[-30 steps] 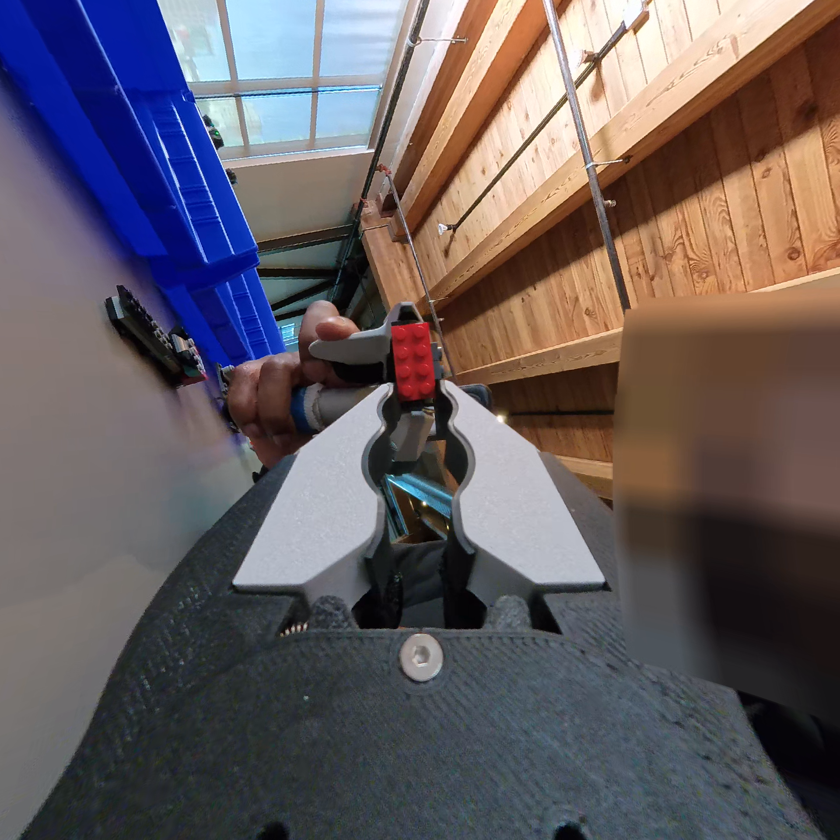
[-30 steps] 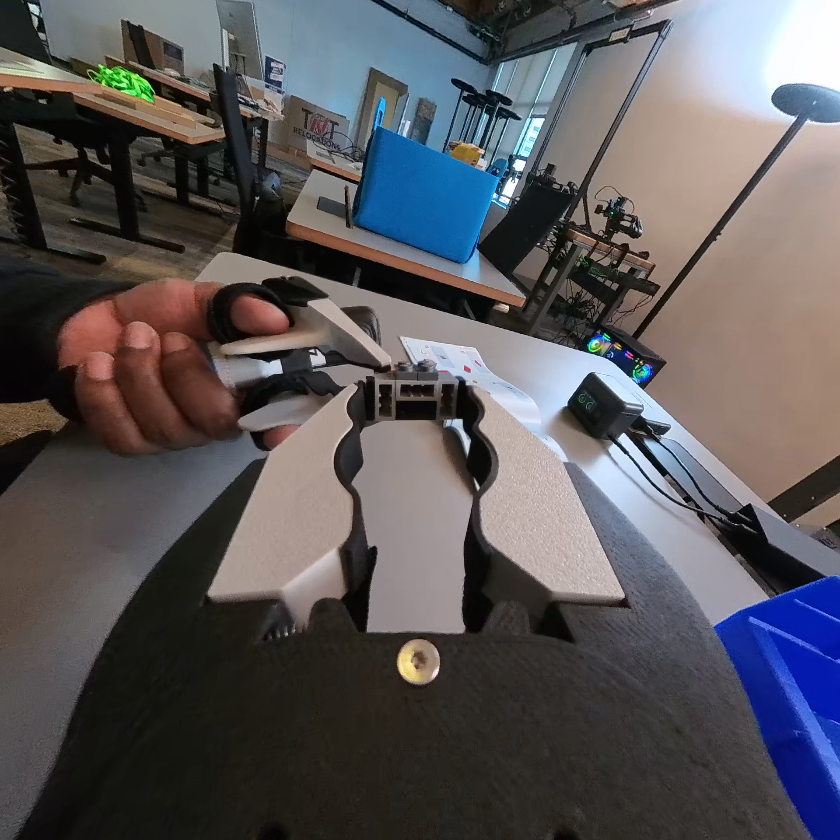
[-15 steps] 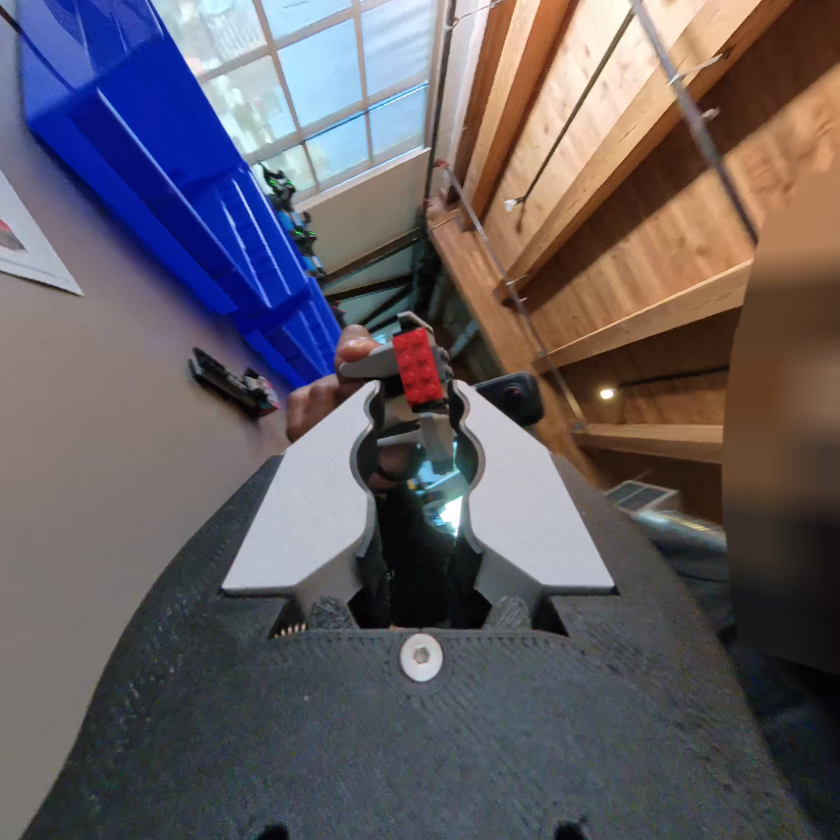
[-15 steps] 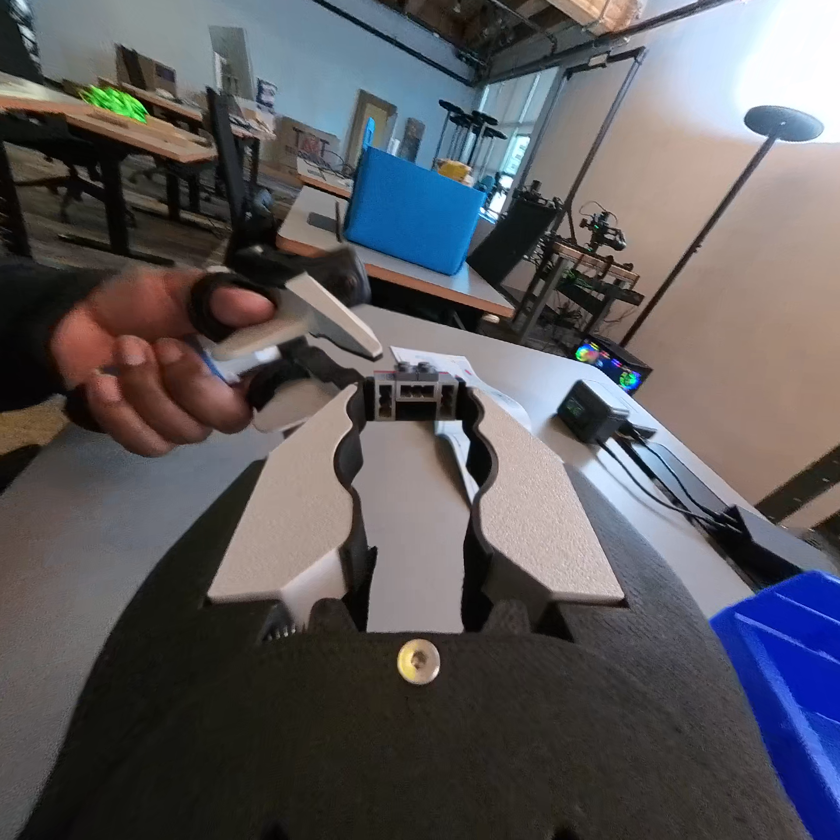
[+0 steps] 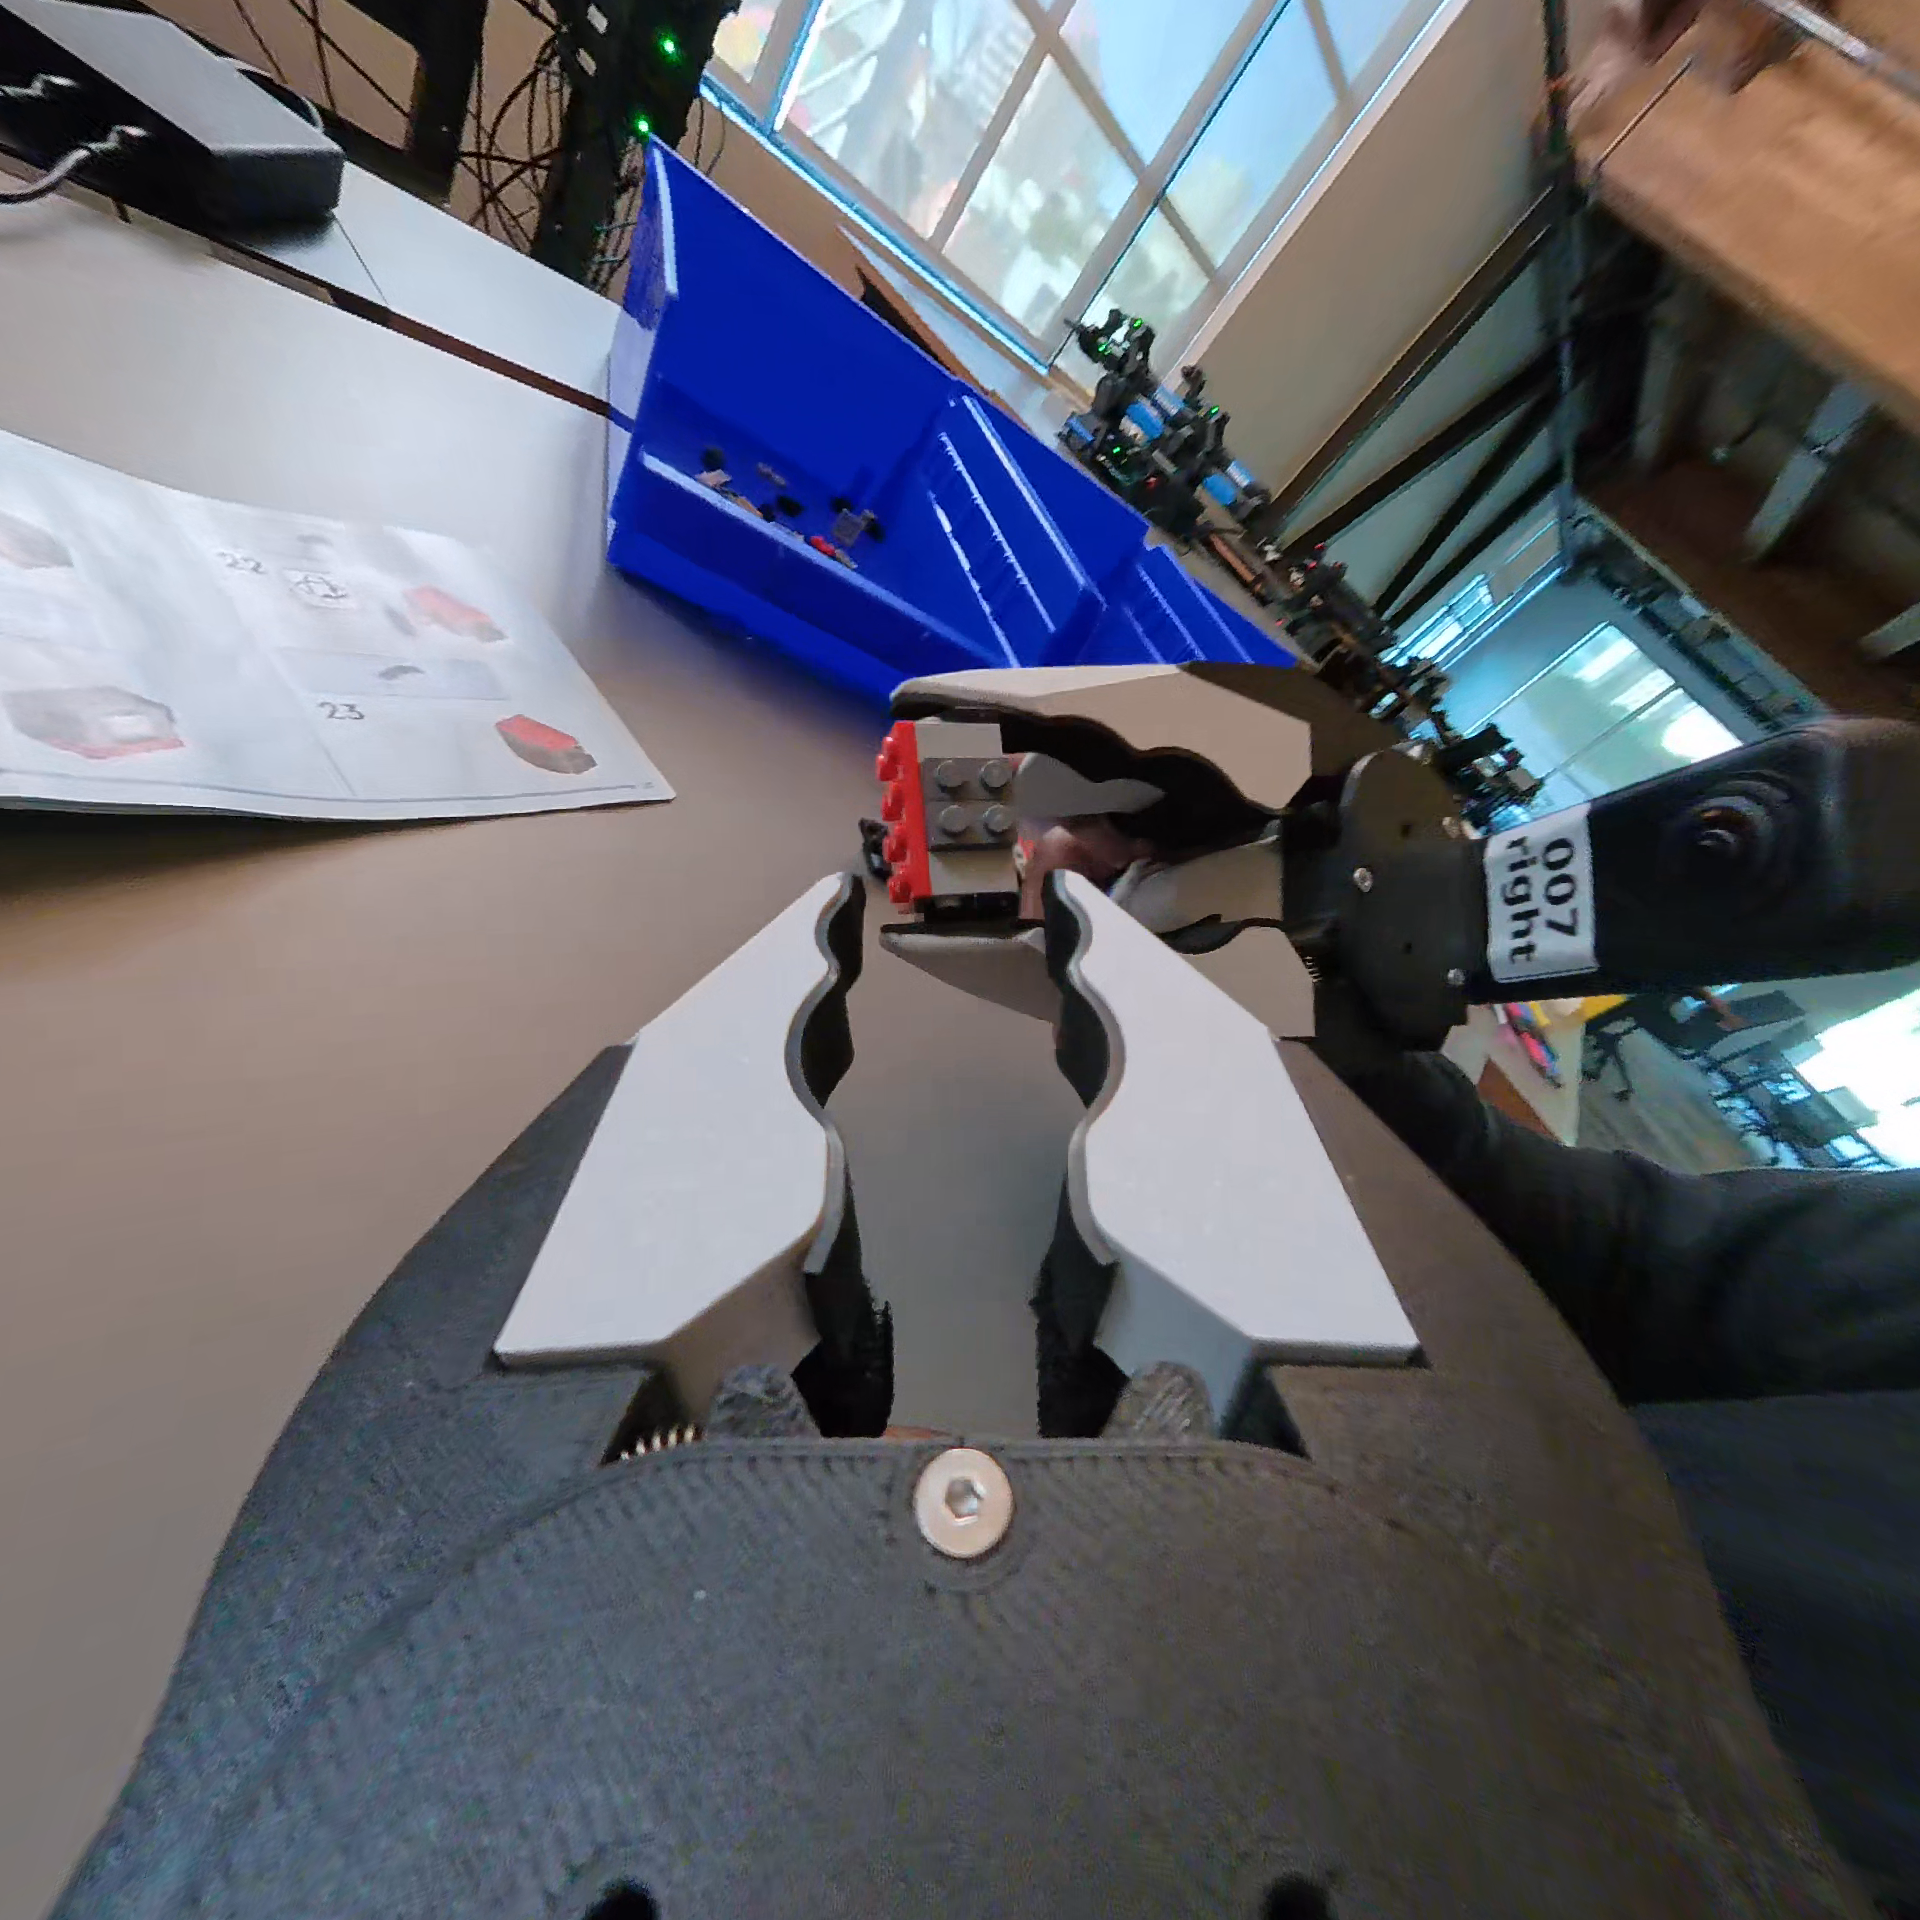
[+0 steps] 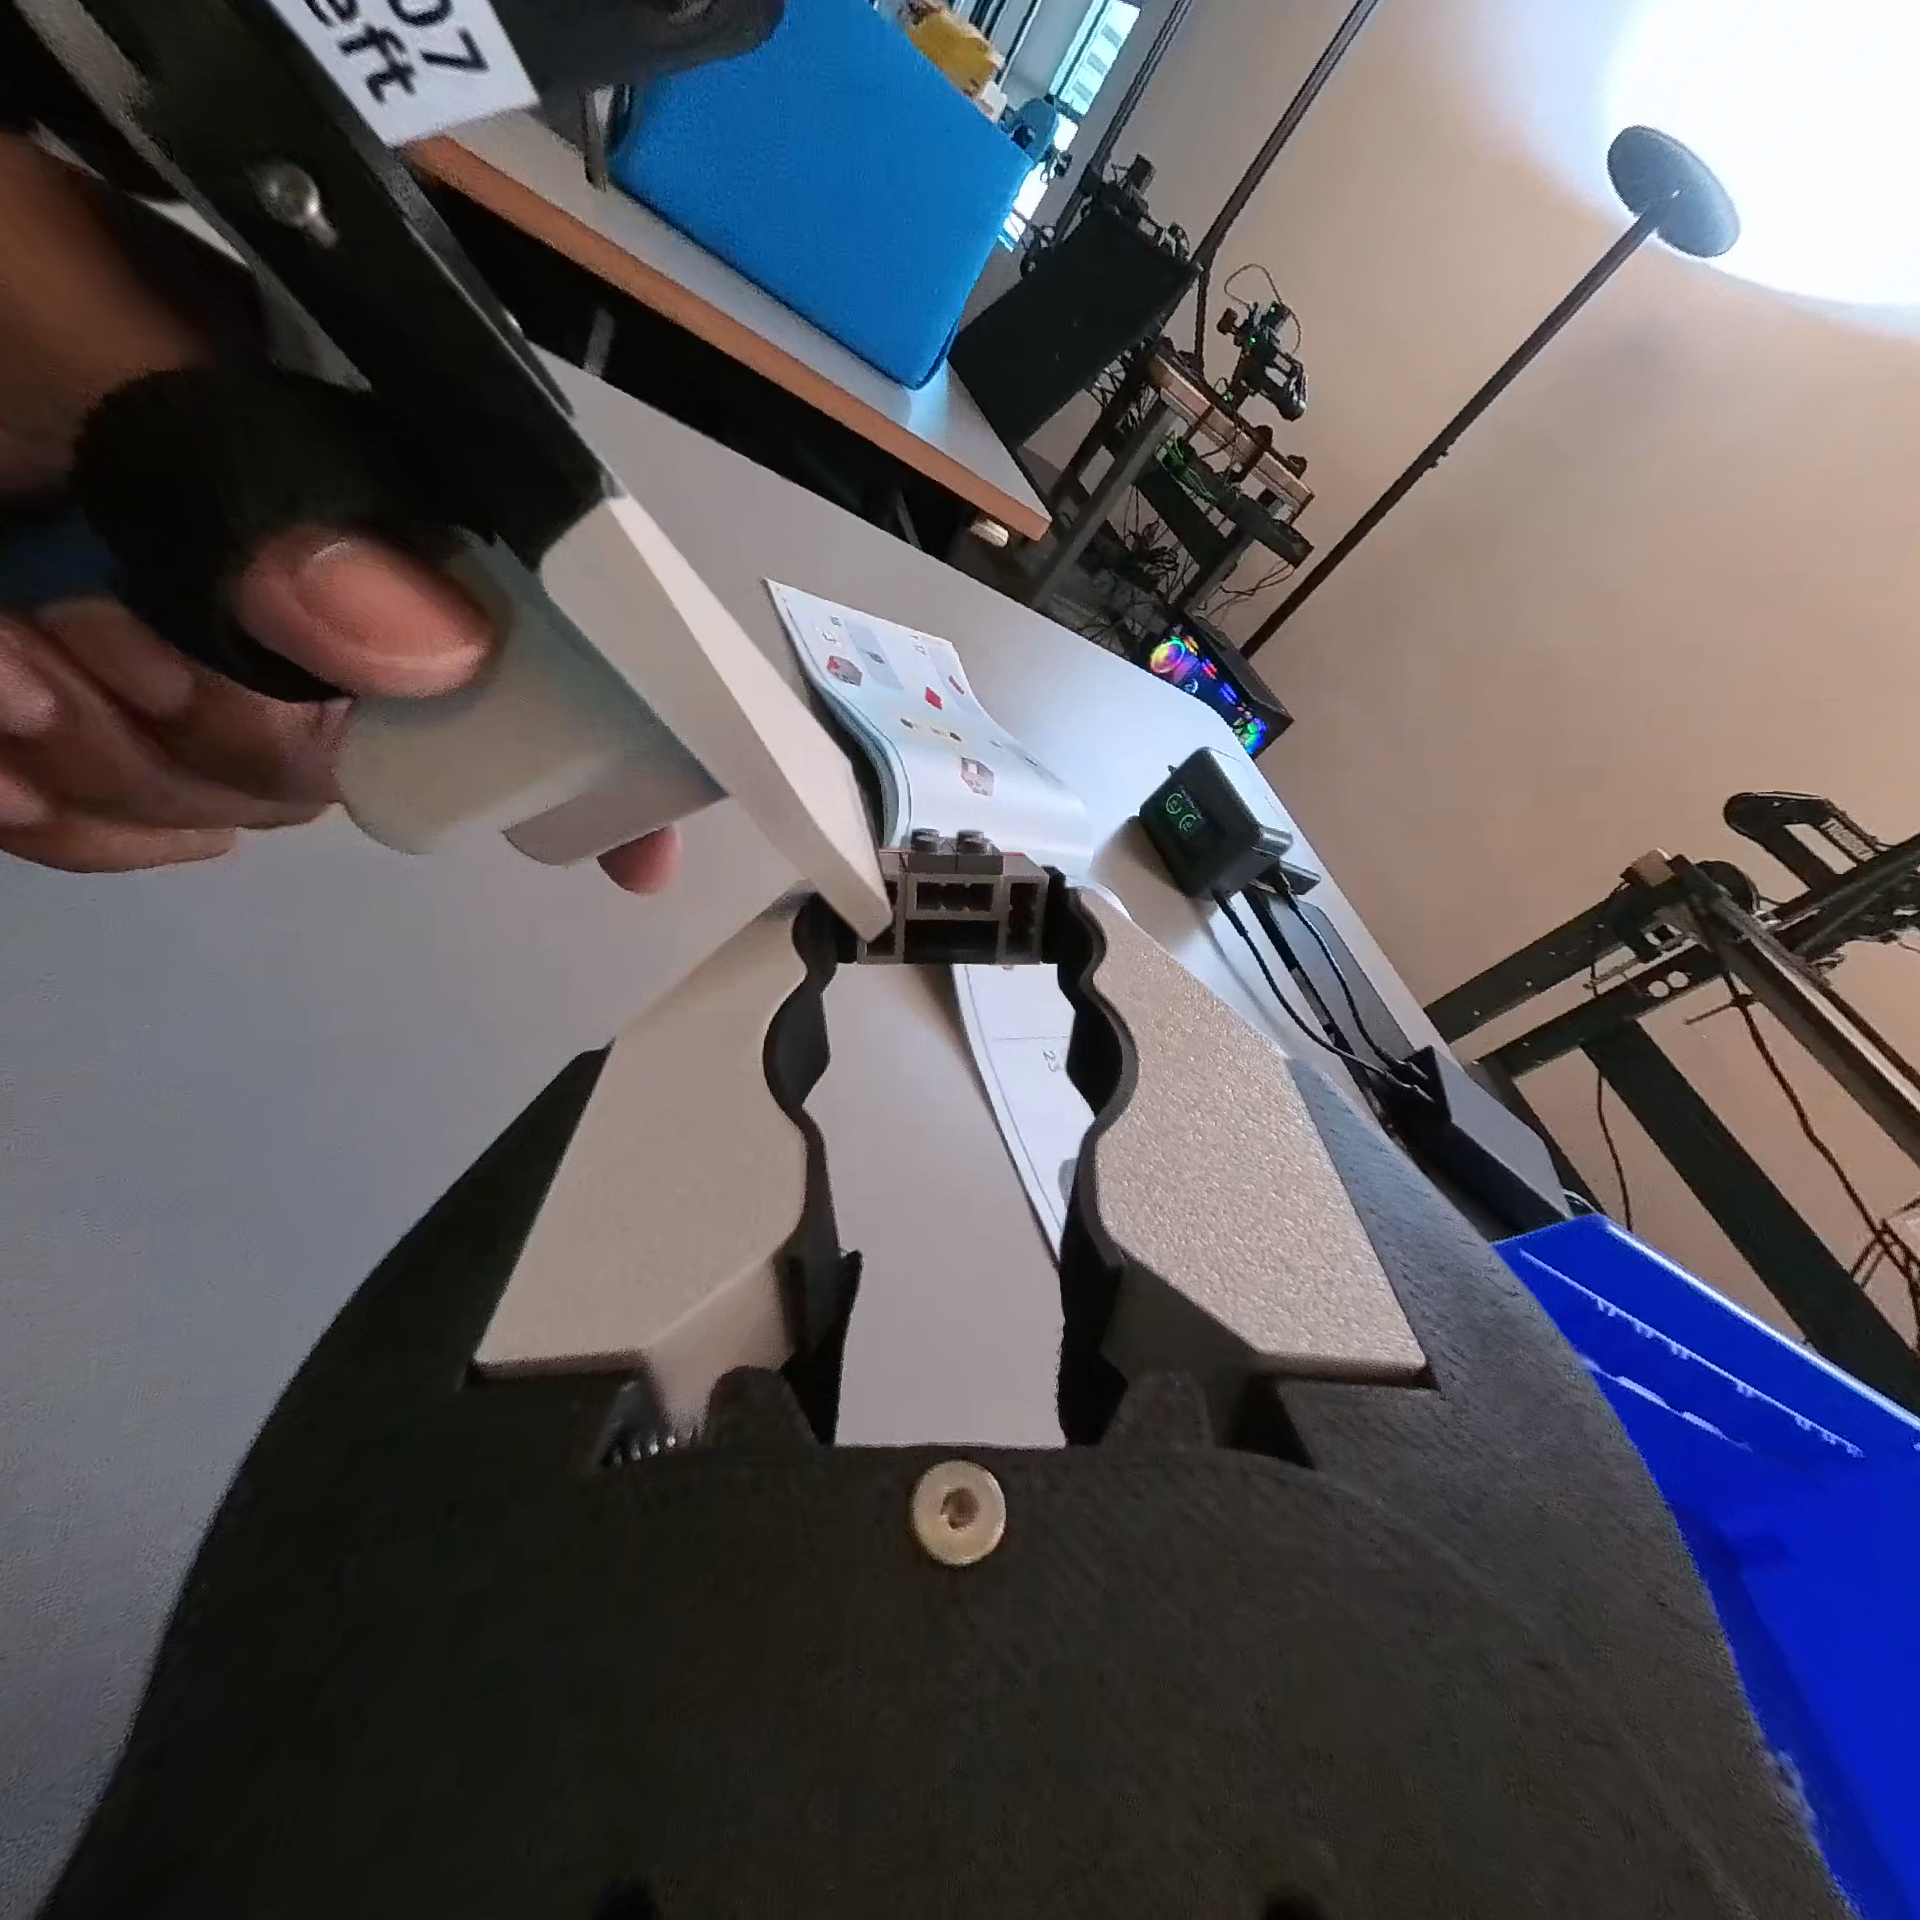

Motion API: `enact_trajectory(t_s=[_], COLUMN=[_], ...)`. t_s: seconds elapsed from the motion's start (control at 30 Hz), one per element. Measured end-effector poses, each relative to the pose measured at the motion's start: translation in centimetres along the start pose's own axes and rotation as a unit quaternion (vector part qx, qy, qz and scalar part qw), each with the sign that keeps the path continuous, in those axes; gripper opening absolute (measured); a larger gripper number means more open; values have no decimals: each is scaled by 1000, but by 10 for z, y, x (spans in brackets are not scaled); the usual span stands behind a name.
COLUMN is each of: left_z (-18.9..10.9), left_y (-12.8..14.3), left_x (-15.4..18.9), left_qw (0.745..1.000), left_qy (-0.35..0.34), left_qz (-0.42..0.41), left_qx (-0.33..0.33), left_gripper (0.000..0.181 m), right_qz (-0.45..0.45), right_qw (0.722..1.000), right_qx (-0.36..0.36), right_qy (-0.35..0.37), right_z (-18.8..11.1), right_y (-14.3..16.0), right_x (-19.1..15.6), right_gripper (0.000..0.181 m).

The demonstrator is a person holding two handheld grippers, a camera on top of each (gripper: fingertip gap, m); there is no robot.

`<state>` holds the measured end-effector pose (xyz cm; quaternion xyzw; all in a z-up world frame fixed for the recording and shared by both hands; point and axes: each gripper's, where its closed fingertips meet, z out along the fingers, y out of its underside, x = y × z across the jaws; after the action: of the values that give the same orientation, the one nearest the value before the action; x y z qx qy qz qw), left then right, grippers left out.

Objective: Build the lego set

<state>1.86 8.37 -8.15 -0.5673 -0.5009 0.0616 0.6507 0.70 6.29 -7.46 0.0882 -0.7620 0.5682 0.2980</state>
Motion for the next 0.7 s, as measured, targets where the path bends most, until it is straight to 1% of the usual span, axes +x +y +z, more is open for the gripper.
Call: enact_trajectory(t_s=[0.13,0.33,0.47,0.7], left_z=[0,0,-1,-2], left_y=[-1,1,0,-1], left_x=[-2,-4,-3,-3], left_qw=[999,996,994,992], left_qy=[-26,-57,-65,-74], left_qz=[29,70,92,99], left_qx=[5,0,0,1], left_gripper=[24,23,22,22], right_qz=[-18,-19,-17,-20], right_qw=[1000,1000,1000,1000], right_qx=[-3,8,18,22], right_qy=[6,-2,-3,0], right_z=[1,0,0,0], right_y=[-1,-3,-5,-6], right_x=[-2,-6,-6,-6], right_gripper=[42,43,42,43])
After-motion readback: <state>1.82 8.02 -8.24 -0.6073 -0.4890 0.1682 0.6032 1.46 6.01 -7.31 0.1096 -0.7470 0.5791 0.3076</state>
